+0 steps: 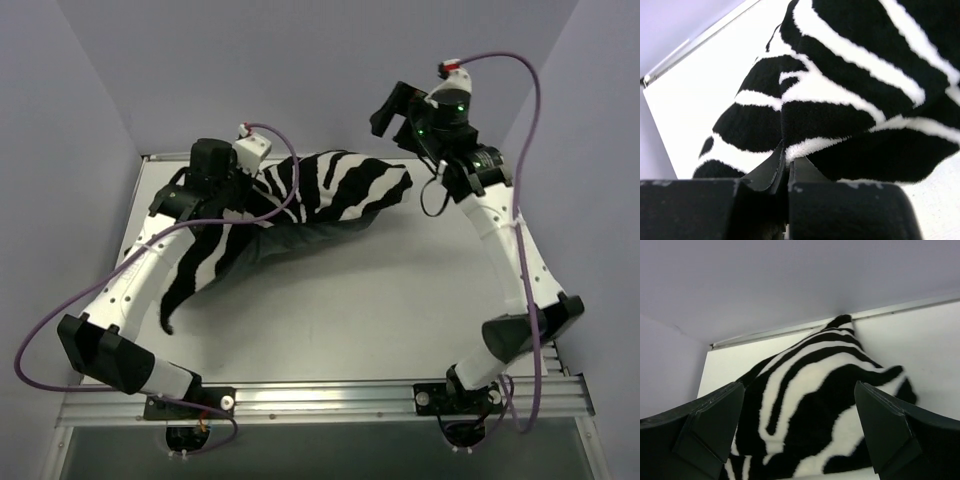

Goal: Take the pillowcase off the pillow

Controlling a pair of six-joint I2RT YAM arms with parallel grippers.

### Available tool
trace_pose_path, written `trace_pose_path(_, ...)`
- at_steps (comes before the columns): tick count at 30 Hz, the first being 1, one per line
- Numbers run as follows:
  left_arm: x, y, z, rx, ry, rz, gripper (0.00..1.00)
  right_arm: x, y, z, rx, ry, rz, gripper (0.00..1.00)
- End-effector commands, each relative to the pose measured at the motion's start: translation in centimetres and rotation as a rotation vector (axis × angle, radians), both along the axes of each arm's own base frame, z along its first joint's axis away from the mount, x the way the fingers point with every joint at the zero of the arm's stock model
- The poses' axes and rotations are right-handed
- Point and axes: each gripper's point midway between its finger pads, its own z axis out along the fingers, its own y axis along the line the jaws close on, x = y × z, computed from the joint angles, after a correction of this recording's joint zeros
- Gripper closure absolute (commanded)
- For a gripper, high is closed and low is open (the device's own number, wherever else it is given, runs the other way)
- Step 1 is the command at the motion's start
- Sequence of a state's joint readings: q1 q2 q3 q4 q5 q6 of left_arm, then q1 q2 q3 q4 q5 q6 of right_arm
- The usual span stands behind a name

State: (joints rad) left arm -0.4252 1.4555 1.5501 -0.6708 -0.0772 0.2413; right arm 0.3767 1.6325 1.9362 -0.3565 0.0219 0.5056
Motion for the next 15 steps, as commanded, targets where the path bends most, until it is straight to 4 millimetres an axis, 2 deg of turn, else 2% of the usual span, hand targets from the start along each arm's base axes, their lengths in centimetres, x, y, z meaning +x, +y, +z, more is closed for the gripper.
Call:
trace_pose_path(1, -0.7, -0.9, 5.0, -0.13, -0.109, -0.046, 0.98, -3.4, -3.6, 2.0, 0.119, -0.056, -0.082, 0.0)
trace_pose_path(2, -1.1, -1.4, 4.8, -0.145, -0.1, -0.074, 0.98, -4.6, -3.7, 2.3, 0.169, -0.067, -0.051, 0.0)
trace_pose_path(3, -1.7, -2.2, 4.6, -0.157, -0.09, -0.108, 0.98, -4.3, -3.1, -0.8, 0.225, -0.01, -0.054, 0.0)
trace_pose_path(6, -2.1, -2.9, 3.8, -0.151, -0.071, -0.12, 0.98, -5.3, -1.3, -4.3, 0.347, 0.074, -0.022, 0.0)
trace_pose_path(7, -2.1, -2.9, 3.8, -0.151, -0.07, -0.12, 0.98, -5.4, -0.4, -6.5, 0.416, 0.12, -0.032, 0.0)
trace_pose_path(8, -2.1, -3.0, 3.7, -0.153, -0.069, -0.118, 0.98, -5.8, -0.2, -6.8, 0.444, 0.114, -0.054, 0.0)
trace_pose_path(9, -2.1, -3.0, 3.6, -0.153, -0.065, -0.117, 0.98, -6.4, 1.3, -6.5, 0.472, 0.096, -0.039, 0.0)
trace_pose_path(10, -2.1, -3.1, 3.6, -0.155, -0.064, -0.119, 0.98, -7.1, 1.8, -6.6, 0.513, 0.104, -0.063, 0.0)
trace_pose_path(11, -2.1, -3.2, 3.5, -0.16, -0.06, -0.121, 0.98, -7.5, 1.9, -7.9, 0.515, 0.124, -0.101, 0.0)
trace_pose_path(13, -2.1, -3.4, 3.3, -0.162, -0.051, -0.124, 0.98, -8.4, 2.2, -8.7, 0.574, 0.158, -0.161, 0.0)
trace_pose_path(14, -2.1, -3.5, 3.4, -0.167, -0.053, -0.127, 0.98, -8.8, 2.3, -10.2, 0.579, 0.186, -0.183, 0.0)
trace_pose_path(15, -2.1, -3.5, 3.3, -0.167, -0.051, -0.129, 0.98, -9.1, 2.5, -10.8, 0.594, 0.191, -0.193, 0.0)
